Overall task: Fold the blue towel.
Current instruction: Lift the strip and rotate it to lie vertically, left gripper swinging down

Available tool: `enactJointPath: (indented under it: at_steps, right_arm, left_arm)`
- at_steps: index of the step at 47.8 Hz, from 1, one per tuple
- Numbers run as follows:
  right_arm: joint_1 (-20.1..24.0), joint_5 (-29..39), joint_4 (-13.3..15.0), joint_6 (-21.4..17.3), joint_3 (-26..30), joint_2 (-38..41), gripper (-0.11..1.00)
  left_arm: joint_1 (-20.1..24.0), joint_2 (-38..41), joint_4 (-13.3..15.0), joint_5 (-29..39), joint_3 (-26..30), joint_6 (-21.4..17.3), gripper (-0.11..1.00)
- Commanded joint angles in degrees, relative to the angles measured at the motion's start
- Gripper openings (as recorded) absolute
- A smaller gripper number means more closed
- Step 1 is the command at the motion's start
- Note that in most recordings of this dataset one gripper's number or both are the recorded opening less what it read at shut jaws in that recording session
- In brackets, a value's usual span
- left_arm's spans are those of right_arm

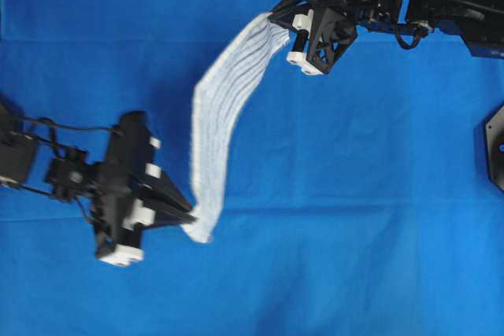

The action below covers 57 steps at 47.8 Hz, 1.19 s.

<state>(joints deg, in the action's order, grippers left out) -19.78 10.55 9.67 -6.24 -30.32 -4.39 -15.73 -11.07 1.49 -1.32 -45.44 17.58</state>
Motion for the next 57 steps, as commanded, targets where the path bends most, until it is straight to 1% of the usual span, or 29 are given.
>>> enactJointPath:
  at_steps: [1, 6, 12, 18, 23, 32, 40, 44, 48, 52, 57]
  right_arm:
    - [-1.1, -0.5, 1.1, 0.1, 1.5, -0.7, 0.06]
    - [-1.8, -1.1, 1.6, 0.1, 2.1, -0.3, 0.06]
    - [-1.9, -0.7, 2.0, 0.2, 2.6, 0.0, 0.06]
    - [-2.4, 1.1, 2.4, 0.1, 1.8, -1.1, 0.06]
    - [-2.7, 1.9, 2.5, 0.1, 0.5, -2.6, 0.06]
    - [-3.3, 2.5, 2.5, 0.1, -2.1, -5.1, 0.06]
    - [-3.3, 3.3, 2.5, 0.2, -2.5, -5.4, 0.06]
    - [-3.3, 3.2, 2.5, 0.2, -2.1, -4.9, 0.06]
    - [-3.3, 3.1, 2.5, 0.3, -1.0, -3.4, 0.06]
    - [-3.3, 3.0, 2.5, 0.3, 1.1, -0.6, 0.06]
    - [-3.3, 3.0, 2.6, 0.4, 3.6, 3.3, 0.06]
  left_arm:
    - [-0.2, 1.8, 0.0, -0.4, 4.0, -1.1, 0.02]
    - [-0.2, 3.4, 0.0, 0.0, 6.1, -2.4, 0.02]
    - [0.1, 4.8, 0.0, -0.2, 7.7, -2.8, 0.02]
    - [1.0, 7.5, 0.0, -0.5, 10.2, -3.3, 0.03]
    - [2.1, 10.9, -0.2, -0.4, 13.8, -4.2, 0.02]
    - [2.9, 16.5, -0.2, -1.1, 20.4, -8.5, 0.02]
    - [2.9, 20.0, -0.2, -2.6, 24.6, -11.8, 0.02]
    - [3.2, 20.8, -0.2, -3.6, 25.0, -12.3, 0.03]
    - [3.2, 20.7, -0.2, -4.3, 24.3, -12.3, 0.02]
    - [3.1, 19.9, -0.1, -5.3, 22.4, -12.2, 0.02]
    - [3.1, 18.0, 0.2, -6.7, 18.4, -11.4, 0.02]
